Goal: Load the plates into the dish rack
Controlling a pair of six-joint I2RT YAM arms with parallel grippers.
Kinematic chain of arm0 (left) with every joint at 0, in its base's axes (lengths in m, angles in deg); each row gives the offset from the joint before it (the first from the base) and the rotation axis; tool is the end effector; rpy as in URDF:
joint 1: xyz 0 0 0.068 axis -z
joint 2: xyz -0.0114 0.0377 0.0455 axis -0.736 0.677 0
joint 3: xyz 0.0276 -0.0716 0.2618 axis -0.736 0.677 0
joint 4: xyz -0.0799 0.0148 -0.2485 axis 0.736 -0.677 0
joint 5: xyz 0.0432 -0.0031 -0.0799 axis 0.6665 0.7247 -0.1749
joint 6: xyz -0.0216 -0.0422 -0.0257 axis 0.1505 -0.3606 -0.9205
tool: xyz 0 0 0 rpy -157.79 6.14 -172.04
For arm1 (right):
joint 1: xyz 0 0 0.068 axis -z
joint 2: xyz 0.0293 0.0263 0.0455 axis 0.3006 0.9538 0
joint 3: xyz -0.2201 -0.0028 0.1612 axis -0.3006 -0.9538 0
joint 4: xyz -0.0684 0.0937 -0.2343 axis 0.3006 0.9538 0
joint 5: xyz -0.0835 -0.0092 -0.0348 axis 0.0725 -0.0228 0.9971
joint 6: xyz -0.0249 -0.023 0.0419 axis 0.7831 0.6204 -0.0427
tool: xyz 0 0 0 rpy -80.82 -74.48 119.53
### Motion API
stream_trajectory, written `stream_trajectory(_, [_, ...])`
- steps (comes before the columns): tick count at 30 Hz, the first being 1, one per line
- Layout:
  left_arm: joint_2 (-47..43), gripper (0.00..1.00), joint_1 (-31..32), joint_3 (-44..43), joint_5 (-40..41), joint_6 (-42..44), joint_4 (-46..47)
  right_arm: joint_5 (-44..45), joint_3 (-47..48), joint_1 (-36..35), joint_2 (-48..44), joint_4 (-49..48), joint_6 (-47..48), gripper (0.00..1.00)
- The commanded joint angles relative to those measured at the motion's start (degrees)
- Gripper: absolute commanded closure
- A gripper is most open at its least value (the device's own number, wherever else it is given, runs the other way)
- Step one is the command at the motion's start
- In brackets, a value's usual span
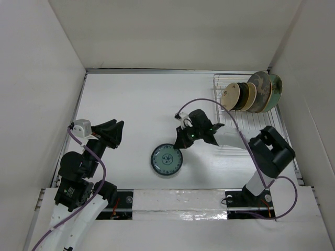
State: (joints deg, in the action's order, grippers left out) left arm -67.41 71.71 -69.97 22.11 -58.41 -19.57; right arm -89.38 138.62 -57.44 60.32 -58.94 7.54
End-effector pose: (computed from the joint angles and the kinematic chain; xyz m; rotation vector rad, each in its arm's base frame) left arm 0.0638 -0.0279 0.3697 0.0738 1.2815 -0.5908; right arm 0.2462 0.2318 0.1601 -0.9007 2.3426 1.1020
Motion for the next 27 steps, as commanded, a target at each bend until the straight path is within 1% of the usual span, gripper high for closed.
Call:
stream_trajectory(1, [-0.4,0.66,-0.1,0.0,-0.4,0.0,2.1,9.5,2.8,3.4,-10.0,-7.4,-4.0,1.0])
stream_trajectory(2, [-0.4,0.66,-0.1,0.0,-0.4,0.0,2.1,13.2,3.1,4.3,-12.3,-8.0,-4.5,1.0])
stream_trajectory(3, [-0.5,0.66,-0.1,0.1,-0.4,0.0,2.2,17.6,3.2,5.3,-17.0,-8.5,-5.1,1.0])
stream_trajectory(4, [-0.5,0.66,-0.1,0.1,-0.5,-0.1,2.1,26.4,3.0,7.8,-19.4,-9.1,-6.2,1.0])
stream_trajectory(6, [-0.7,0.66,-0.1,0.1,-0.7,-0.1,2.2,36.4,3.1,10.6,-23.4,-9.8,-7.4,1.0])
stream_trajectory(7, [-0.8,0.66,-0.1,0.0,-0.9,-0.1,2.2,45.6,3.5,12.8,-26.8,-9.7,-7.6,1.0])
stream_trajectory(9, [-0.8,0.66,-0.1,0.1,-1.0,-0.1,2.2,55.6,3.8,14.1,-29.2,-11.2,-5.9,1.0])
stream_trajectory(10, [-0.9,0.66,-0.1,0.1,-1.0,-0.1,2.2,65.4,4.7,14.6,-29.7,-11.5,-3.6,1.0])
stream_trajectory(12, [-0.9,0.66,-0.1,0.0,-1.0,-0.2,2.3,73.6,5.0,15.9,-29.8,-15.3,0.4,1.0])
stream_trajectory(13, [-1.0,0.66,-0.1,0.1,-1.0,-0.2,2.4,79.3,5.3,16.4,-29.3,-17.0,4.2,1.0])
stream_trajectory(15, [-1.0,0.66,-0.1,0.1,-1.0,-0.1,2.3,83.7,7.0,18.0,-26.4,-21.3,8.6,1.0])
stream_trajectory(16, [-1.0,0.66,-0.1,0.1,-1.0,-0.1,2.3,86.9,7.3,18.5,-25.1,-23.3,13.9,1.0])
stream_trajectory(18, [-1.0,0.66,-0.1,0.1,-1.0,-0.2,2.3,88.5,9.6,19.7,-21.3,-24.7,16.5,1.0])
stream_trajectory(19, [-1.0,0.66,-0.1,0.1,-1.0,-0.1,2.3,89.6,9.5,19.7,-20.3,-26.0,19.3,1.0])
stream_trajectory(21, [-0.9,0.66,-0.1,0.1,-1.0,-0.2,2.3,91.1,9.9,20.3,-16.9,-28.1,20.5,1.0])
stream_trajectory(22, [-0.9,0.66,-0.1,0.1,-1.0,-0.1,2.4,93.7,9.5,20.3,-16.0,-29.1,23.1,1.0])
stream_trajectory(23, [-0.8,0.66,-0.1,0.2,-1.0,-0.1,2.4,94.7,9.0,20.9,-15.1,-32.7,24.4,1.0])
stream_trajectory(26, [-0.1,0.66,-0.1,0.1,-1.0,-0.1,2.5,94.8,9.0,21.4,-12.7,-33.0,24.8,1.0])
stream_trajectory(27, [0.4,0.66,-0.1,0.1,-2.7,-0.2,2.6,94.4,9.2,21.4,-12.3,-33.2,24.8,1.0])
